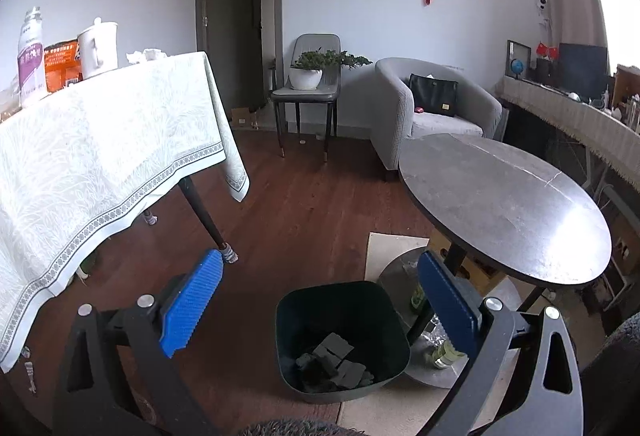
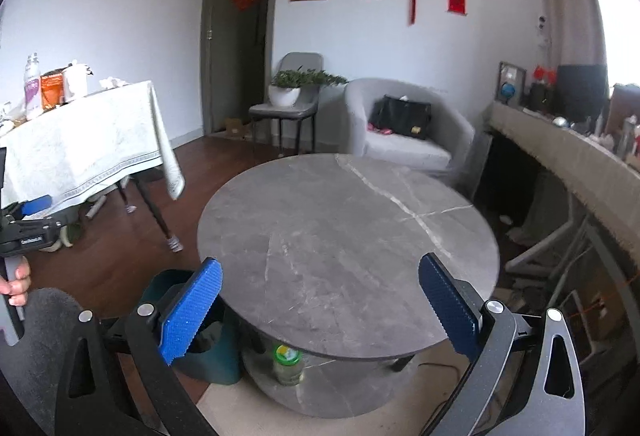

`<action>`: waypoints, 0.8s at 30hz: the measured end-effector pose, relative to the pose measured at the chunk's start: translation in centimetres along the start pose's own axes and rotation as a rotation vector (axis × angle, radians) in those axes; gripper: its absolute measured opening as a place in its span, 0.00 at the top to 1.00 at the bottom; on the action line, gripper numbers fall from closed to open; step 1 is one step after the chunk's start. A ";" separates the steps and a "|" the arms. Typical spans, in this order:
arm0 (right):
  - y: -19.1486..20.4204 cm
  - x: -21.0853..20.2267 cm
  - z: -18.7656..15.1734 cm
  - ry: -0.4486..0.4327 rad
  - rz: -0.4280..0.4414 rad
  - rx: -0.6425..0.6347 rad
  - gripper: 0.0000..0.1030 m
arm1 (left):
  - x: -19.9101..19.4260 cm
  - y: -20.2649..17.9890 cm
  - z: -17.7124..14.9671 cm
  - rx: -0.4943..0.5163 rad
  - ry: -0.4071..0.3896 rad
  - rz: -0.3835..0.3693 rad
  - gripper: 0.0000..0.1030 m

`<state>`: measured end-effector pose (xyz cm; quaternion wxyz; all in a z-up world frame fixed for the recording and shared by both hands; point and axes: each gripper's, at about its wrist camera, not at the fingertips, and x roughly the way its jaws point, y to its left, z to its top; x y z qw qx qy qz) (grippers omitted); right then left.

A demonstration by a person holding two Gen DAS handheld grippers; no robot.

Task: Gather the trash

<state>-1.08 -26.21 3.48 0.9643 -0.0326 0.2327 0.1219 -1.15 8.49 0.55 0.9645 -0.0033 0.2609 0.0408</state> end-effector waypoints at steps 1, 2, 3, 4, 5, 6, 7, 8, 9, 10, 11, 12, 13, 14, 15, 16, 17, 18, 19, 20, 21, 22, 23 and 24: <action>-0.2 -0.2 0.0 -0.012 0.041 0.010 0.03 | 0.1 0.0 0.0 0.000 0.005 0.002 0.03; -0.2 -0.3 -0.1 -0.017 0.062 0.011 0.03 | 0.2 0.0 0.0 -0.003 0.009 0.001 0.03; -0.1 -0.3 -0.1 -0.019 0.077 0.006 0.03 | 0.3 0.0 0.0 -0.007 0.013 0.000 0.03; 0.1 -0.3 -0.1 -0.019 0.081 -0.001 0.03 | 0.4 0.0 0.0 -0.012 0.017 0.000 0.03; 0.3 -0.2 -0.1 -0.017 0.083 -0.015 0.03 | 0.5 0.0 0.0 -0.015 0.020 0.001 0.03; 0.5 -0.1 -0.1 -0.014 0.084 -0.025 0.03 | 0.5 0.0 0.0 -0.016 0.021 0.003 0.03; 0.5 -0.3 -0.3 -0.013 0.088 -0.030 0.03 | 0.5 -0.1 0.0 -0.012 0.018 0.005 0.03; 0.7 -0.2 -0.3 -0.011 0.091 -0.034 0.03 | 0.4 -0.2 0.0 -0.008 0.016 0.006 0.03; 0.8 -0.2 -0.3 -0.010 0.090 -0.035 0.03 | 0.4 -0.3 0.0 -0.003 0.014 0.009 0.03; 0.7 -0.2 -0.4 -0.010 0.090 -0.035 0.03 | 0.4 -0.5 0.0 0.004 0.012 0.013 0.03; 0.7 -0.2 -0.4 -0.010 0.093 -0.033 0.03 | 0.3 -0.6 -0.1 0.008 0.012 0.016 0.03; 0.6 -0.1 -0.4 -0.010 0.093 -0.030 0.03 | 0.3 -0.6 -0.1 0.011 0.012 0.018 0.03; 0.6 -0.1 -0.4 -0.010 0.094 -0.026 0.03 | 0.3 -0.6 -0.1 0.010 0.011 0.018 0.03; 0.5 -0.1 -0.4 -0.011 0.094 -0.024 0.03 | 0.3 -0.6 -0.1 0.009 0.011 0.017 0.03; 0.5 -0.1 -0.4 -0.011 0.093 -0.023 0.03 | 0.3 -0.6 0.0 0.007 0.011 0.019 0.03; 0.6 -0.1 -0.4 -0.010 0.092 -0.023 0.03 | 0.3 -0.6 -0.1 0.006 0.010 0.019 0.03; 0.5 -0.1 -0.5 -0.010 0.091 -0.024 0.03 | 0.3 -0.7 -0.1 0.006 0.009 0.019 0.03; 0.5 -0.1 -0.5 -0.009 0.090 -0.025 0.03 | 0.3 -0.7 -0.1 0.007 0.009 0.019 0.03; 0.5 -0.1 -0.5 -0.010 0.090 -0.026 0.03 | 0.2 -0.7 -0.1 0.010 0.008 0.019 0.03; 0.5 -0.1 -0.5 -0.010 0.090 -0.026 0.03 | 0.2 -0.6 -0.1 0.010 0.007 0.018 0.03; 0.5 -0.1 -0.5 -0.009 0.090 -0.025 0.03 | 0.2 -0.7 -0.1 0.010 0.006 0.017 0.03; 0.5 0.0 -0.5 -0.009 0.090 -0.025 0.03 | 0.2 -0.6 -0.1 0.008 0.006 0.017 0.03; 0.5 -0.1 -0.5 -0.009 0.091 -0.025 0.03 | 0.2 -0.6 -0.1 0.008 0.007 0.018 0.03; 0.5 -0.1 -0.5 -0.010 0.091 -0.025 0.03 | 0.2 -0.5 -0.1 0.005 0.009 0.018 0.03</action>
